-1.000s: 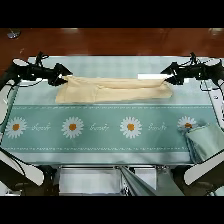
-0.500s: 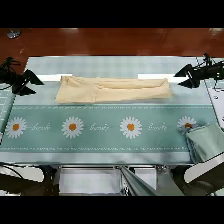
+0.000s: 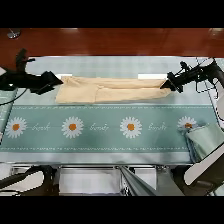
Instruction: Fold the shirts.
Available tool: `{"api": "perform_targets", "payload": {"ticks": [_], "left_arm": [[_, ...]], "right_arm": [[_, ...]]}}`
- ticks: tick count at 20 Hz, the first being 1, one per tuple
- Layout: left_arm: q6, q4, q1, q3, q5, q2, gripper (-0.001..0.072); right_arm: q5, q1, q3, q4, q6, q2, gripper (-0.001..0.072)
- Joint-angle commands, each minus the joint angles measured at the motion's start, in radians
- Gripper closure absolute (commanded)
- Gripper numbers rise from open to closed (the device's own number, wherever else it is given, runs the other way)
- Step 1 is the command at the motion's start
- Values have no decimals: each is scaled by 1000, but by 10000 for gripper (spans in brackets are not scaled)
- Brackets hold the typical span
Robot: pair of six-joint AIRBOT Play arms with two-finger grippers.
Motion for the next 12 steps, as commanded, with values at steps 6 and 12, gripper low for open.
{"api": "perform_targets", "payload": {"ticks": [6, 12], "left_arm": [[171, -285, -315, 11, 132, -107, 685], [132, -175, -654, 214, 272, -259, 686]], "right_arm": [[65, 35, -41, -215, -23, 267, 682], [-75, -26, -548, -211, -64, 862, 682]]}}
